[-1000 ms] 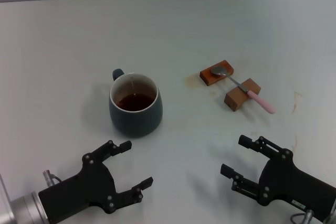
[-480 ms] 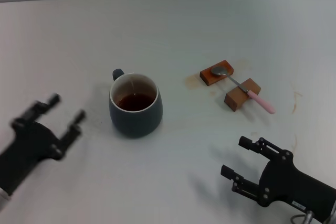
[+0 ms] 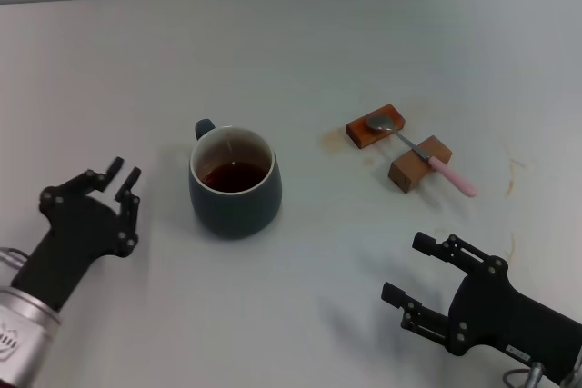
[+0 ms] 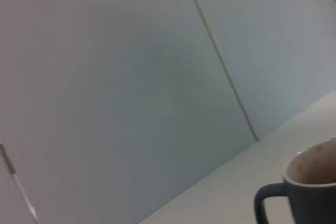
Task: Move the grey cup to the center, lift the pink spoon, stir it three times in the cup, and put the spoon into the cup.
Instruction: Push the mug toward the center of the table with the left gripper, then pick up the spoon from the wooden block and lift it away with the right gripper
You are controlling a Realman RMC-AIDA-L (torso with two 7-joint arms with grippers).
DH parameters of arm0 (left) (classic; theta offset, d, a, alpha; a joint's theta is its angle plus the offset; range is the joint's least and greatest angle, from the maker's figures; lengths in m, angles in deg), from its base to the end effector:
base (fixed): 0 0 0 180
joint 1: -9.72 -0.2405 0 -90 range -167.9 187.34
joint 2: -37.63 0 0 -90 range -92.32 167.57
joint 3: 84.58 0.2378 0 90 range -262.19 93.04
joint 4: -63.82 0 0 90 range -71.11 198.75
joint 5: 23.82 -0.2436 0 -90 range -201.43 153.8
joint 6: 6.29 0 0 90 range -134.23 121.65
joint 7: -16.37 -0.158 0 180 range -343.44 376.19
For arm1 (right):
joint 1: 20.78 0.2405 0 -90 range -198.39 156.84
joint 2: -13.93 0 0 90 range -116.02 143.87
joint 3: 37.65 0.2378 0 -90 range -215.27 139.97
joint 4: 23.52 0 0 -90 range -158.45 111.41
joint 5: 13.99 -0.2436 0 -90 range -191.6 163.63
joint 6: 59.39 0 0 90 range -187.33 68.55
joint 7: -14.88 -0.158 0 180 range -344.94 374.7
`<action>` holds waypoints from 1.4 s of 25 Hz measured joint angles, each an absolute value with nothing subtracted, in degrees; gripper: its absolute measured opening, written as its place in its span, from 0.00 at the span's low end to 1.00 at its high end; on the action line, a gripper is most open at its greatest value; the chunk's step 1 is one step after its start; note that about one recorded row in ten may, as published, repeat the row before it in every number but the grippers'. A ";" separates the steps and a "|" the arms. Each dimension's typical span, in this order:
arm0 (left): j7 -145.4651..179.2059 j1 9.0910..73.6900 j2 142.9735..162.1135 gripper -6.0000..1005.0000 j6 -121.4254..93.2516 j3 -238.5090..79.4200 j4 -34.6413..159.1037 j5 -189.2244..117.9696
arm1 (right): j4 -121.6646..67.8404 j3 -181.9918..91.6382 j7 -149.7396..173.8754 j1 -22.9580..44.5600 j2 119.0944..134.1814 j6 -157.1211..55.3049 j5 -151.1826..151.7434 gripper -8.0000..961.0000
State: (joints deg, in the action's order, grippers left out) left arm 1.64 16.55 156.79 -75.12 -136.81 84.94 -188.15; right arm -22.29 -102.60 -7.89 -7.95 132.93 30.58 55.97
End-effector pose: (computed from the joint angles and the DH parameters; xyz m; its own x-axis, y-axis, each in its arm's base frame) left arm -0.3234 0.2549 -0.0884 0.9232 -0.1614 0.3489 0.2544 -0.4238 -0.8693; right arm 0.3340 0.1860 -0.0930 0.7108 -0.1370 -0.6899 -0.5101 -0.7758 -0.3715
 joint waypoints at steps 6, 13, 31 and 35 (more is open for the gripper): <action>-0.07 17.45 156.81 0.08 -70.07 -134.84 88.22 -188.18 | -22.29 -102.60 -7.90 -8.04 132.93 30.68 55.97 0.78; -0.20 18.62 156.80 0.00 -66.54 -132.25 90.70 -188.16 | -22.36 -102.60 -7.90 -8.00 132.84 31.16 55.97 0.77; 3.50 23.64 156.77 0.08 -67.53 -123.23 90.95 -185.11 | -22.33 -98.49 -12.84 -8.91 132.56 32.55 55.50 0.77; 15.05 22.55 155.86 0.09 -71.24 -124.94 88.82 -184.21 | -23.64 -92.87 -30.62 -9.35 130.48 32.10 55.42 0.77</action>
